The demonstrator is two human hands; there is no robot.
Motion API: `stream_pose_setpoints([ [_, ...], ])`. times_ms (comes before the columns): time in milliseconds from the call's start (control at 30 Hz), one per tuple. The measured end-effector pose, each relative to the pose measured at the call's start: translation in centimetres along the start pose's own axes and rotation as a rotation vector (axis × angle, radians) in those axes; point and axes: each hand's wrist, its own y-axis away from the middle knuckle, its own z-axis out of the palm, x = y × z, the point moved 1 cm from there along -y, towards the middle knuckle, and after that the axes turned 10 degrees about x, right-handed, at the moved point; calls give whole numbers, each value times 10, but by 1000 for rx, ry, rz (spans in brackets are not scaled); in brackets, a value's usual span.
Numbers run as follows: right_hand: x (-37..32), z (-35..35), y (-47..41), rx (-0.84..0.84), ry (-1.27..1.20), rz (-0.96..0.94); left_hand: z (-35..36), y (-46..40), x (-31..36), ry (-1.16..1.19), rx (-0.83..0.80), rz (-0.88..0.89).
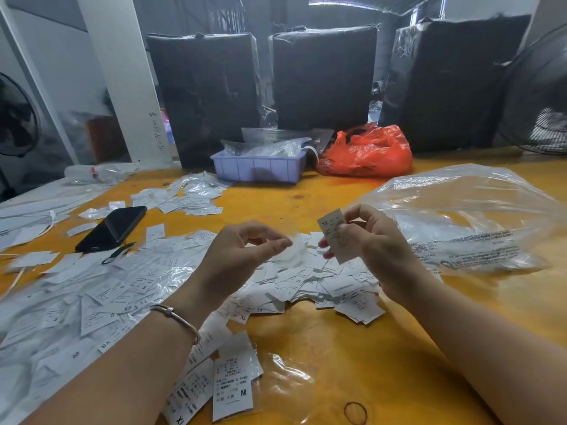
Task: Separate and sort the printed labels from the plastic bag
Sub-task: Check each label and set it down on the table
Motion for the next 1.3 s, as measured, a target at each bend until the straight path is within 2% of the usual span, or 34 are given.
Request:
stream_pose_setpoints([
  [167, -5, -3, 2, 48, 116, -196, 5, 5, 2, -111, -61, 160],
  [267, -9, -3, 4, 51, 53, -207, 5, 6, 2, -167, -60, 224],
  [400, -16, 0, 7, -52, -59, -227, 6, 7, 3, -184, -66, 257],
  [533, -23, 4, 12, -192, -29, -286, 7, 7, 4, -201, -103, 290],
  [900, -30, 5, 15, -261, 101, -341, 7, 9, 7, -181, -142, 312],
  [1100, -29, 4, 15, -227, 145, -359, 6, 9, 7, -46, -170, 223],
  [1300, -33, 2, 16, -220, 223, -428, 7, 9, 8, -12, -170, 184],
])
